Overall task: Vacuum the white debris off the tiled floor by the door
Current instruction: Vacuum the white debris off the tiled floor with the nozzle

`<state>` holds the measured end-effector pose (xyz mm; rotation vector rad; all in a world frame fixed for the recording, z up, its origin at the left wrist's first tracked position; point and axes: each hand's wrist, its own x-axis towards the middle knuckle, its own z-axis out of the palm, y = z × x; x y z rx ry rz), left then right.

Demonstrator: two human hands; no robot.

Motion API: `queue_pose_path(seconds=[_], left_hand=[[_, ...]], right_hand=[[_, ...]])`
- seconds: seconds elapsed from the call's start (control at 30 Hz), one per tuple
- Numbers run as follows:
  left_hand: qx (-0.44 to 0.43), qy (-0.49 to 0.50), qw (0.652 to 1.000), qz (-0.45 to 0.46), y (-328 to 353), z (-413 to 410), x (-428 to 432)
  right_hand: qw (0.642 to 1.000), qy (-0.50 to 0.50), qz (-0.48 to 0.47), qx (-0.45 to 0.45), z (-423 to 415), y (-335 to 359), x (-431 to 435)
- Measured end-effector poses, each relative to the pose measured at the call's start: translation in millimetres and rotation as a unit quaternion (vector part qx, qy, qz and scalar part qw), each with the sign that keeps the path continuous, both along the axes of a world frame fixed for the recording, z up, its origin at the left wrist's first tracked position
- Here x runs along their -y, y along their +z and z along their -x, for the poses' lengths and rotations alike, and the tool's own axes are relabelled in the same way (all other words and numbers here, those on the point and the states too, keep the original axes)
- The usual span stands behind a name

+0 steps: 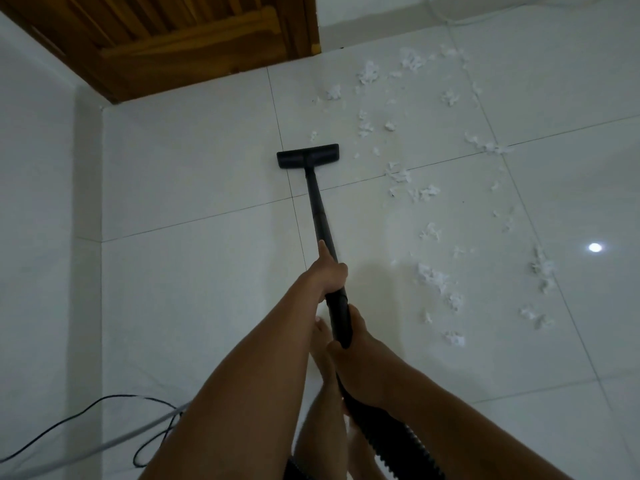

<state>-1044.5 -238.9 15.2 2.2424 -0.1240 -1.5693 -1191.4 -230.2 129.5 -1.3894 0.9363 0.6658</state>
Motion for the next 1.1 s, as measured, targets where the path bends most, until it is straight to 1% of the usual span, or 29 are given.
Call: queue_pose_path(seconds=[0.2, 0.3, 0.6, 0.8, 1.1], left_hand=[[-0.001, -0.011, 1.0, 0.008, -5.9, -50.6, 39.1], [-0.001, -0.02, 1.0, 0.015, -10.6, -82.9, 62.6], [-0.006, -0.03, 0.999, 0.023, -14.4, -165.7, 127.0], [-0.011, -0.029, 0.999, 0.026, -9.0, -193.6, 147.3], [-0.016, -0.022, 0.999, 0.035, -10.3, -208.4, 158.6]], right_hand=[[0.999, -0.032, -0.021, -0.026, -50.9, -12.1, 33.8], [0.998, -0.057, -0.031, -0.026, -84.1, -12.7, 55.2], [0.997, -0.062, -0.011, -0.046, -170.8, -9.7, 114.4], [0.996, -0.071, -0.002, -0.045, -198.7, -3.7, 132.3], [0.996, -0.073, 0.004, -0.05, -215.5, -6.3, 142.7]])
